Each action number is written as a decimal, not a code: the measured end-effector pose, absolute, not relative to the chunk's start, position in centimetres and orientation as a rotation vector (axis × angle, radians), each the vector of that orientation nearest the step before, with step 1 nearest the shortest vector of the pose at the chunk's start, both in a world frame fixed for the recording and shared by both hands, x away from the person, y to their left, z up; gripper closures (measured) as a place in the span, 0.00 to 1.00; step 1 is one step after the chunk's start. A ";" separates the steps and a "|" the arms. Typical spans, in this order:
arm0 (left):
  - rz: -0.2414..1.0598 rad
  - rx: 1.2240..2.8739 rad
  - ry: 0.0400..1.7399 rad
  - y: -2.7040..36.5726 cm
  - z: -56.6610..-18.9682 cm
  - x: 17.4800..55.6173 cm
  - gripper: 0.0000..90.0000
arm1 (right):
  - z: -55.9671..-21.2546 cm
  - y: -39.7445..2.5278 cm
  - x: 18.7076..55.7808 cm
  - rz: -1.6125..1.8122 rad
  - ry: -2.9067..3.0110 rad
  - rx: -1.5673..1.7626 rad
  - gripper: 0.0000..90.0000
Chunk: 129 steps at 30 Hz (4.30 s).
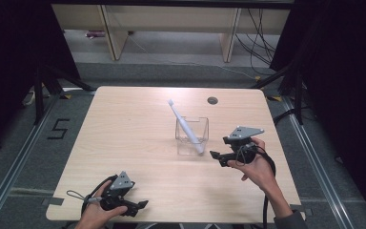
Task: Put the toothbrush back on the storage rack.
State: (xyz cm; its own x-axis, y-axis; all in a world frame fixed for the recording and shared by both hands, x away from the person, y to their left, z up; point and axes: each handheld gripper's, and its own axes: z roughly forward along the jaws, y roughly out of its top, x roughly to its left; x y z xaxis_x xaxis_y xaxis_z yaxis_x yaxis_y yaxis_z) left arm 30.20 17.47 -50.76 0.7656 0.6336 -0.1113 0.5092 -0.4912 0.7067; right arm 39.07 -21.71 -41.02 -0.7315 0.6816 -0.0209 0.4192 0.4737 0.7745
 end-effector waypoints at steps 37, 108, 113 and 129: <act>0.229 2.217 0.836 17.6 -50.7 30.3 0.17 | -43.0 -22.7 37.0 1.109 2.442 0.971 0.27; 0.235 2.218 0.835 17.6 -50.7 30.3 0.17 | -46.6 -25.5 31.9 1.169 2.451 1.091 0.26; 0.235 2.220 0.833 17.6 -50.7 30.3 0.17 | -46.9 -25.8 31.7 1.168 2.464 1.052 0.25; 0.219 2.196 0.844 17.5 -50.7 30.2 0.17 | -47.4 -26.1 30.5 1.181 2.457 1.116 0.25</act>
State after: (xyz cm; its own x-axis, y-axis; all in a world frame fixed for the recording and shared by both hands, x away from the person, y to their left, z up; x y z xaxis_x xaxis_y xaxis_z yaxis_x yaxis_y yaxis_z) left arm 30.20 17.50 -50.74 0.7671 0.6331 -0.1035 0.5030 -0.4934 0.7097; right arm 30.49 -26.12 -47.43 -0.6963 0.7043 0.1383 0.5481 0.3973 0.7361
